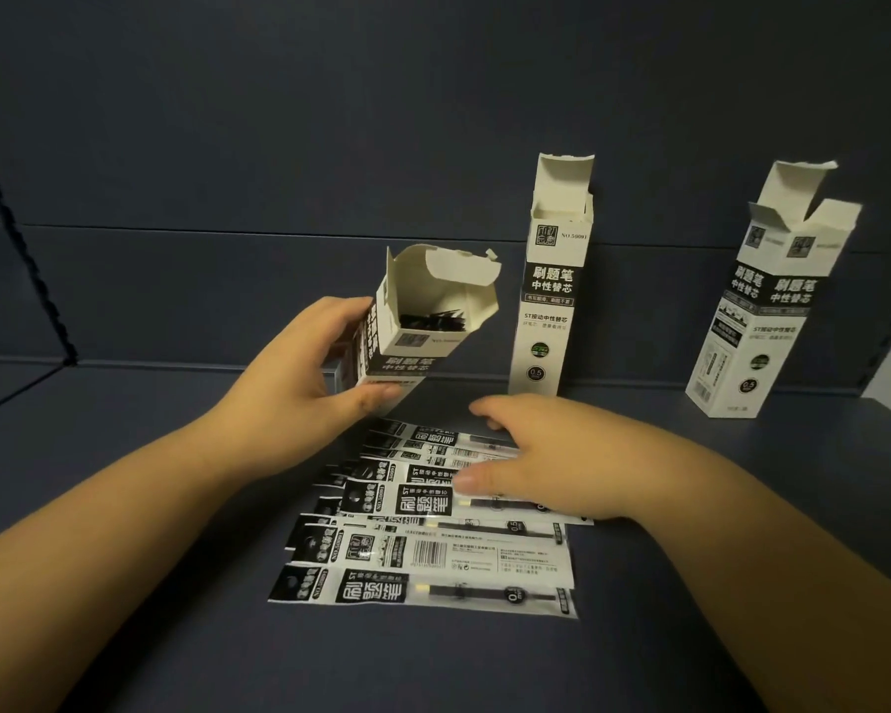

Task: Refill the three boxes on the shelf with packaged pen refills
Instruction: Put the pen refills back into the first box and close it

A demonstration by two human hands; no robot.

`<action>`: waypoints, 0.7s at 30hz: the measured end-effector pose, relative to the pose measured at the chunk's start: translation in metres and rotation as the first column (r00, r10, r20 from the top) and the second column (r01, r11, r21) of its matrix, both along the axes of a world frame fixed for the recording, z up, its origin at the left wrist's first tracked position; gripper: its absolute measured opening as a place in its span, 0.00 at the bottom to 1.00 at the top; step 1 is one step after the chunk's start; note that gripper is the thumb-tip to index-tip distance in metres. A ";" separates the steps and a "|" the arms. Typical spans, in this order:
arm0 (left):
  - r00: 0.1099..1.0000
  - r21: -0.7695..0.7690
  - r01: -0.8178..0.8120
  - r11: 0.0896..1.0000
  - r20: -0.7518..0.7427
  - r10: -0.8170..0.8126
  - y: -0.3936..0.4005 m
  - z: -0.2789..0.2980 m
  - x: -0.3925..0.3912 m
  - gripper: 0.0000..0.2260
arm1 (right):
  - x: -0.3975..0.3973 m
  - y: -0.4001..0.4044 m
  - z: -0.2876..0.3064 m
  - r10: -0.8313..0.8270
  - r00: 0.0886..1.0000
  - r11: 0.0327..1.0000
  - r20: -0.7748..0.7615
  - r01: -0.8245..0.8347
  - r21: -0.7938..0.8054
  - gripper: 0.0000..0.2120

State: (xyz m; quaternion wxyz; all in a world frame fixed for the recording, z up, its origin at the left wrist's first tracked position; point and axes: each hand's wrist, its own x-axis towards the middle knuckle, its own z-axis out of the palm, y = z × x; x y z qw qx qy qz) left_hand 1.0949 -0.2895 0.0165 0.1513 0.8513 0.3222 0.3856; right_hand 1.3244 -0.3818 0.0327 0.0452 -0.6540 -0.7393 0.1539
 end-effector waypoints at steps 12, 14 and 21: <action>1.000 0.010 -0.007 1.000 0.003 0.007 0.002 -0.001 -0.002 0.28 | -0.008 -0.011 0.010 0.157 0.983 0.987 0.098 -0.159 0.011 0.21; 1.000 0.010 -0.008 1.000 0.001 0.008 0.002 -0.001 -0.001 0.28 | -0.009 -0.011 0.009 0.149 0.986 0.988 0.067 -0.151 0.022 0.15; 1.000 0.019 -0.003 1.000 0.004 0.003 0.003 -0.002 -0.001 0.26 | -0.010 -0.012 0.007 0.107 0.991 0.992 0.085 -0.112 0.063 0.05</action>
